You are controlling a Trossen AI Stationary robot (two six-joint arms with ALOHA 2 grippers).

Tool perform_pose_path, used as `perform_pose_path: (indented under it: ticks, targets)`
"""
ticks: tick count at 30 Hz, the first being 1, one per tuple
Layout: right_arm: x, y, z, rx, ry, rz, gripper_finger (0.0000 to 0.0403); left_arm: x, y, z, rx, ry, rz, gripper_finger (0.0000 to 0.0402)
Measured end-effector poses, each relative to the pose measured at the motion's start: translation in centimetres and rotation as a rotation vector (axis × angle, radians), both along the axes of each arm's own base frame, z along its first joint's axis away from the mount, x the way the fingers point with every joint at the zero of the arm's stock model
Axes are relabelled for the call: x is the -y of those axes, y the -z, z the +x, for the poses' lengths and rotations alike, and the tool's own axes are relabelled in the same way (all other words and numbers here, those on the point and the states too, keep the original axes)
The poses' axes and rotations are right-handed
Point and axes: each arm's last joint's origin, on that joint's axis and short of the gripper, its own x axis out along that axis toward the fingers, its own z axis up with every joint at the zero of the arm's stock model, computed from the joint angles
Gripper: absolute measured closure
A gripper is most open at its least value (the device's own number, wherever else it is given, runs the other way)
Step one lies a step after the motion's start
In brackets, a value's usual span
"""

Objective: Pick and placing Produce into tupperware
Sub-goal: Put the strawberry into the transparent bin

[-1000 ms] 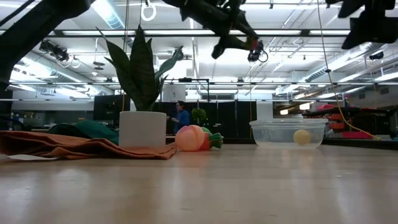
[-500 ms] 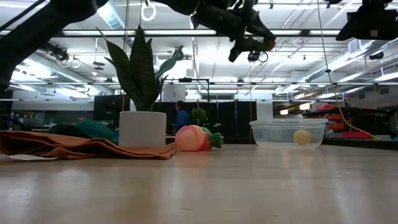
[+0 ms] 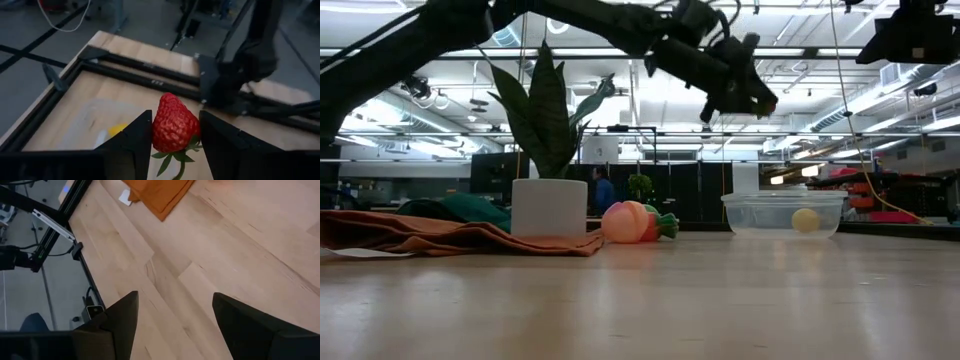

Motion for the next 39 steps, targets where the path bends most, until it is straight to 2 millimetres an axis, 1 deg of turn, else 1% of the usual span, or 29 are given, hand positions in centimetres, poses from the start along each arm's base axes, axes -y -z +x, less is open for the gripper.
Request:
perform_pose_path:
  ticks: [4,9,16,23,31,35,39]
  targets:
    - [0.0,0.0,0.0,0.0,0.0,-0.001,0.0184,-0.5,1.9,0.5,-0.034,-0.01,0.003,0.0252]
    - [0.0,-0.1,0.1,0.008,0.0,0.003,0.0184,-1.0,2.8,0.6,-0.055,-0.017,-0.002,0.0244]
    - [-0.1,-0.2,0.1,0.024,0.004,0.008,0.0184,-1.2,2.9,0.5,-0.061,0.001,0.053,0.0252]
    - [0.0,-0.2,0.2,0.033,0.021,-0.009,0.0184,-1.1,3.0,0.5,-0.069,-0.006,0.032,0.0243]
    - [0.2,-0.1,0.1,0.029,0.043,-0.037,0.0184,-1.2,3.1,0.5,-0.077,-0.001,0.04,0.025]
    - [0.3,-0.1,0.1,0.044,0.092,-0.049,0.0184,-1.2,4.2,0.5,-0.126,0.004,0.031,0.0243]
    - [0.4,-0.1,0.1,0.062,0.136,-0.061,0.0184,-1.2,5.9,0.7,-0.179,0.009,0.018,0.0246]
